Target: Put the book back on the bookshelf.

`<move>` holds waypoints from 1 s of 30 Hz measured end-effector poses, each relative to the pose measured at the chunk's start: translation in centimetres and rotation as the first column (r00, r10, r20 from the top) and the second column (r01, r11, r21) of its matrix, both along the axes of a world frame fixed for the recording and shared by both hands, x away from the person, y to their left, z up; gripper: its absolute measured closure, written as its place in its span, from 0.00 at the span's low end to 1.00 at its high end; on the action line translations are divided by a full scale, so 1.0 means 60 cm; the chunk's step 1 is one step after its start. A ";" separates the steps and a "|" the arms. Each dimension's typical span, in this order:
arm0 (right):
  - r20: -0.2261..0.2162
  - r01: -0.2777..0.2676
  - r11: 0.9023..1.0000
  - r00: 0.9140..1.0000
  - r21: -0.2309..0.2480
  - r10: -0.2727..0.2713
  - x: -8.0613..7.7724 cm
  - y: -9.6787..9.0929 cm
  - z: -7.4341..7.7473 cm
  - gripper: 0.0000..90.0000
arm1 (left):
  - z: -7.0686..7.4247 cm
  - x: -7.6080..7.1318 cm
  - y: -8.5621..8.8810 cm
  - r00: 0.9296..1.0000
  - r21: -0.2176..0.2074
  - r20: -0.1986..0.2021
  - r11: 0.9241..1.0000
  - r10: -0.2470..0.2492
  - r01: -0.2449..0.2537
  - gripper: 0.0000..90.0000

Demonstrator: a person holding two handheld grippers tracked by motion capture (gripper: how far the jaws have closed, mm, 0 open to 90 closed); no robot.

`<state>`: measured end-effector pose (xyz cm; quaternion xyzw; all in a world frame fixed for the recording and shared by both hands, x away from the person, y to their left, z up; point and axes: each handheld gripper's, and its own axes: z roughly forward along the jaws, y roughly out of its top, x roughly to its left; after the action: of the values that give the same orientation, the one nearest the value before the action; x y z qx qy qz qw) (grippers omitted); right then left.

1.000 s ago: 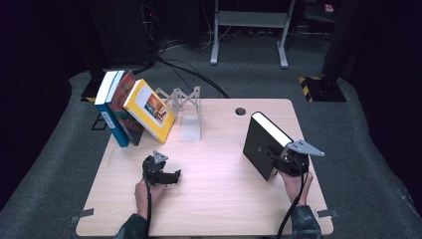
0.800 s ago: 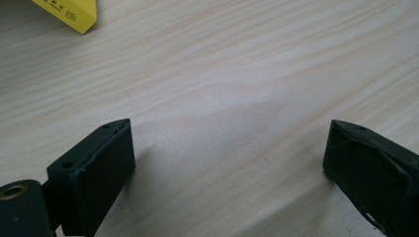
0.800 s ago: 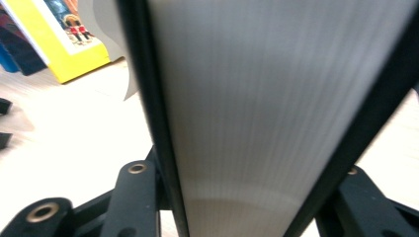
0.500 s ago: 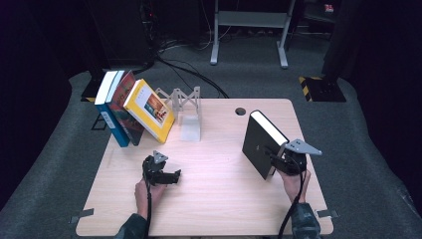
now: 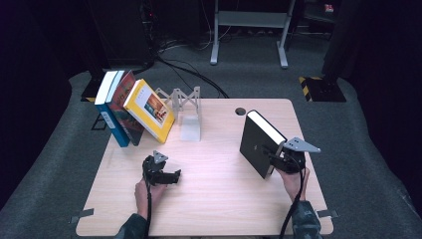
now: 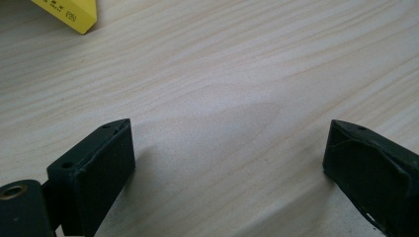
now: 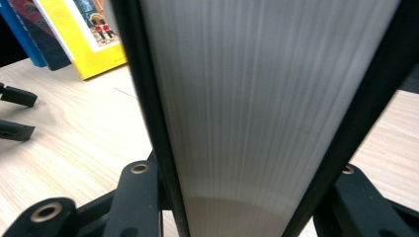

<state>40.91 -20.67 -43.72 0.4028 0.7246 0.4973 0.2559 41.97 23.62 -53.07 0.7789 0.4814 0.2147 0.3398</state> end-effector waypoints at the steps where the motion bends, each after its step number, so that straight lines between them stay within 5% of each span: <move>1: -0.004 -0.003 1.000 1.000 0.002 0.003 0.001 0.001 0.000 0.60 | 0.000 0.000 0.000 1.000 0.000 0.000 1.000 0.000 0.000 0.06; 30: -0.009 -0.121 0.993 0.993 0.001 0.121 0.022 0.045 0.001 0.60 | 0.000 0.000 0.000 1.000 0.000 0.000 1.000 0.000 0.000 0.06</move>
<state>42.24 -17.98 -43.67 0.3602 0.7489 0.5101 0.2219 41.99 23.62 -53.07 0.7789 0.4815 0.2149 0.3396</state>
